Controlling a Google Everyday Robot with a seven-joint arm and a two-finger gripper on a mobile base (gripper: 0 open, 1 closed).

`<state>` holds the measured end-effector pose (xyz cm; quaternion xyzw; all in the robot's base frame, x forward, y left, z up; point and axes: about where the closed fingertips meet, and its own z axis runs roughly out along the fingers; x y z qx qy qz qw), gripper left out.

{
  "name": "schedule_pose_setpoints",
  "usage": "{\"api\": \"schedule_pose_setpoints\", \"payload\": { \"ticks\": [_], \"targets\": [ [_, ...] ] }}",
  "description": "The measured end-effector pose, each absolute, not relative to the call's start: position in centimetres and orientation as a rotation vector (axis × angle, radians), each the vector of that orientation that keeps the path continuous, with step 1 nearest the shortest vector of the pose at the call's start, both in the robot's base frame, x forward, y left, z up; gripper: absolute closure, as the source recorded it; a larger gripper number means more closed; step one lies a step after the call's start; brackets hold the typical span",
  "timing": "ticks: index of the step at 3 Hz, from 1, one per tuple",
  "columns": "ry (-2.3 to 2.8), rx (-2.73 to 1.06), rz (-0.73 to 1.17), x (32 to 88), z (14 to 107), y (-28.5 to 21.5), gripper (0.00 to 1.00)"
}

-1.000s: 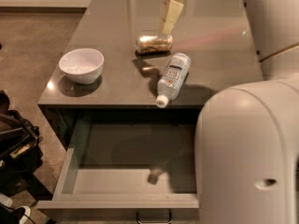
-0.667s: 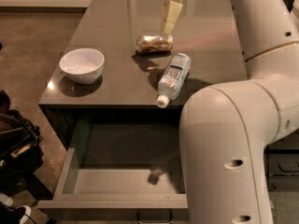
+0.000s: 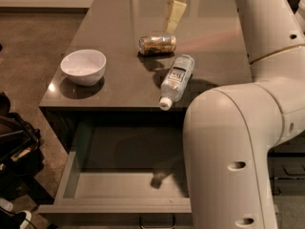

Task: Place orange can into top drawer

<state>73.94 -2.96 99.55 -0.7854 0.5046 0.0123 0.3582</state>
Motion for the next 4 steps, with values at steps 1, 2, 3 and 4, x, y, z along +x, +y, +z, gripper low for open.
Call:
{"api": "schedule_pose_setpoints", "payload": {
  "ticks": [1, 2, 3, 4],
  "targets": [
    [1.387, -2.009, 0.029, 75.3, 96.9, -5.5, 0.0],
    [1.461, -2.0, 0.054, 76.5, 93.4, -7.7, 0.0],
    [1.482, -1.968, 0.077, 78.0, 90.7, -8.7, 0.0],
    [1.464, -1.918, 0.084, 79.8, 88.9, -8.6, 0.0]
  ]
}}
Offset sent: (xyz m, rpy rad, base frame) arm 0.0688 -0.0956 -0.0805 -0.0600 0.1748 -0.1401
